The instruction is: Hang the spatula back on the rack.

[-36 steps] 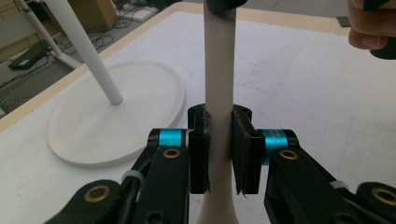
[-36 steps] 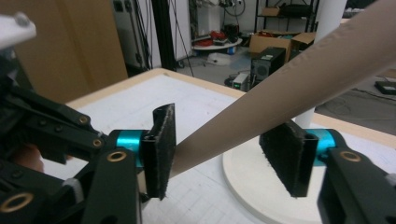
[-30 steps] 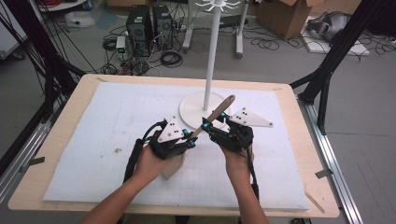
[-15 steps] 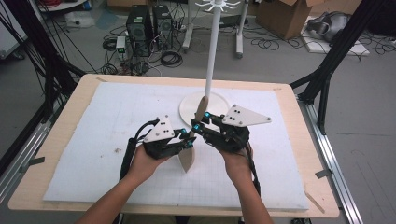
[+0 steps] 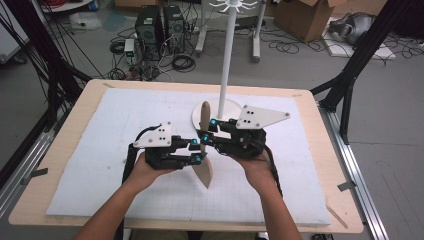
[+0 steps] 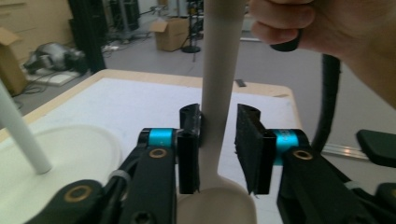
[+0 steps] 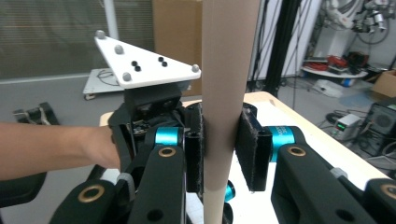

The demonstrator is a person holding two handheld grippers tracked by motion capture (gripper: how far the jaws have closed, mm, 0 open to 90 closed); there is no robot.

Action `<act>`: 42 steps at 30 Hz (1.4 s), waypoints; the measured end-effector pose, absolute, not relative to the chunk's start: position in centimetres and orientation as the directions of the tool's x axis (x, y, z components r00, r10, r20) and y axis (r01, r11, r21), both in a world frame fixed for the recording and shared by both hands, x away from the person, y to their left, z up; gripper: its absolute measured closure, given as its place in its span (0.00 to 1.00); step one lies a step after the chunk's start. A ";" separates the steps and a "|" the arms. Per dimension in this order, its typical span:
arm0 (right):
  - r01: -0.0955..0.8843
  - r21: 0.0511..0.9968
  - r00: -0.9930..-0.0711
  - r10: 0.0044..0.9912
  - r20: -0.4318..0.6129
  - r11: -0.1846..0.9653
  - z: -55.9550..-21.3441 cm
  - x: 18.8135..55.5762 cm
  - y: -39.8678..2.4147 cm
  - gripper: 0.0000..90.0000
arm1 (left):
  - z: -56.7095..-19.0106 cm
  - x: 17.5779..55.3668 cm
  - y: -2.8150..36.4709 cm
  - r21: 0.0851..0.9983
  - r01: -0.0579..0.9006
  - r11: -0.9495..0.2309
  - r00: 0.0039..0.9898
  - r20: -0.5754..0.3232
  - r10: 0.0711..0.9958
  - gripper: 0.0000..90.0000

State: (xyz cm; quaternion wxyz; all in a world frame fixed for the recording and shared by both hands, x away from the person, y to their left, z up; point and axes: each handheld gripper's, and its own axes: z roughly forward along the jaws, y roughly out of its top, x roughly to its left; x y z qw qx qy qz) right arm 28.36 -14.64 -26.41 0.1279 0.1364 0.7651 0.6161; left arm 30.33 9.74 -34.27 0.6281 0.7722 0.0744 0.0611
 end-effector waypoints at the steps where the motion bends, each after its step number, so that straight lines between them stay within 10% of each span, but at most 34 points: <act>1: 0.055 0.978 -0.935 0.354 -0.022 0.204 -26.4 28.4 -14.7 0.83 | -34.3 30.4 9.7 0.979 0.029 -0.199 0.985 0.006 0.175 0.74; 8: 0.067 0.973 -0.973 0.229 0.015 0.220 -26.6 28.9 -15.5 0.83 | -34.6 30.6 9.4 0.984 0.037 -0.176 0.995 -0.021 0.093 0.65; 15: 0.053 0.972 -0.991 0.131 0.023 0.230 -27.1 29.2 -15.8 0.82 | -34.9 30.4 8.9 0.980 0.031 -0.196 0.999 -0.025 0.030 0.85; 19: 0.060 0.972 -0.987 0.157 0.024 0.226 -27.4 29.4 -15.8 0.81 | -34.8 30.1 8.7 0.974 0.061 -0.219 0.994 -0.040 0.100 0.87; 22: 0.072 0.980 -0.951 0.308 0.012 0.184 -28.0 29.3 -16.0 0.58 | -35.0 30.2 8.6 0.964 0.099 -0.246 0.982 -0.055 0.181 0.87; 30: 0.110 0.963 -0.889 0.458 -0.016 0.247 -29.6 28.7 -14.5 0.80 | -35.1 30.2 8.3 0.962 0.132 -0.241 0.953 -0.056 0.299 0.87; 42: 0.112 0.970 -0.967 0.249 0.056 0.216 -29.1 28.8 -14.7 0.85 | -35.3 30.3 8.5 0.985 0.051 -0.167 0.995 -0.036 0.093 0.82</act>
